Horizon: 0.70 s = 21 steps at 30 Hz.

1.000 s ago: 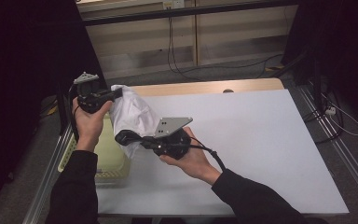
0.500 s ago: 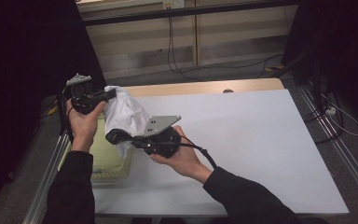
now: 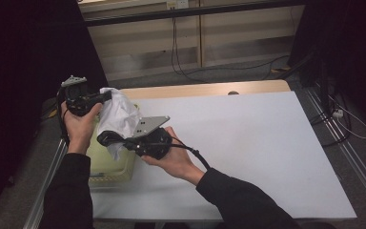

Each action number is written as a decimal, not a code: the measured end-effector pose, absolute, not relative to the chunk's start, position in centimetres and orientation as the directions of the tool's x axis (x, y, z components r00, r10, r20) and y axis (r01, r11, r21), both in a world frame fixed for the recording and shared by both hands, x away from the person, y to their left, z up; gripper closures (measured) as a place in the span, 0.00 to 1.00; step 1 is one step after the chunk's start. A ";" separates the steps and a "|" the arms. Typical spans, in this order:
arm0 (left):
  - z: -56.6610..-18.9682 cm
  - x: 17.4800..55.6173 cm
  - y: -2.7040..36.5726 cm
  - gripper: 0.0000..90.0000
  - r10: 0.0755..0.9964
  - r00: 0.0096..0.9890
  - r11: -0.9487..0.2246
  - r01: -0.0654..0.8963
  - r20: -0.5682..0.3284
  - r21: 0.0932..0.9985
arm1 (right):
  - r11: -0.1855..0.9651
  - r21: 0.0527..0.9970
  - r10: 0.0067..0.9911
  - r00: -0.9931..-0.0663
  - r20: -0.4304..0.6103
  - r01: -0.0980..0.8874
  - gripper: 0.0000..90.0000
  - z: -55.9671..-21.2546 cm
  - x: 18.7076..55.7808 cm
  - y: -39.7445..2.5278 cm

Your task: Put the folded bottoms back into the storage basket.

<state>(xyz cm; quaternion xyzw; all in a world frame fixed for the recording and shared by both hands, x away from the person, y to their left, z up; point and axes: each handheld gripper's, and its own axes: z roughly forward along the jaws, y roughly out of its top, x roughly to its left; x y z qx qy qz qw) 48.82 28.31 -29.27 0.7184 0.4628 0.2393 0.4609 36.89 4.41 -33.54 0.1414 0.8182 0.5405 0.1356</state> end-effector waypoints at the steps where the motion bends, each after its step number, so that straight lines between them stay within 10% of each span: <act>1: -29.4 48.8 28.5 0.91 0.890 0.450 -0.157 0.448 -0.070 0.880 | 0.375 0.922 0.381 -0.923 -0.062 0.093 0.92 -33.7 37.1 4.5; 21: -29.0 49.7 30.9 0.91 0.913 0.405 -0.154 0.442 -0.044 0.884 | 0.386 0.918 0.383 -0.921 -0.068 0.092 0.92 -33.6 38.1 7.8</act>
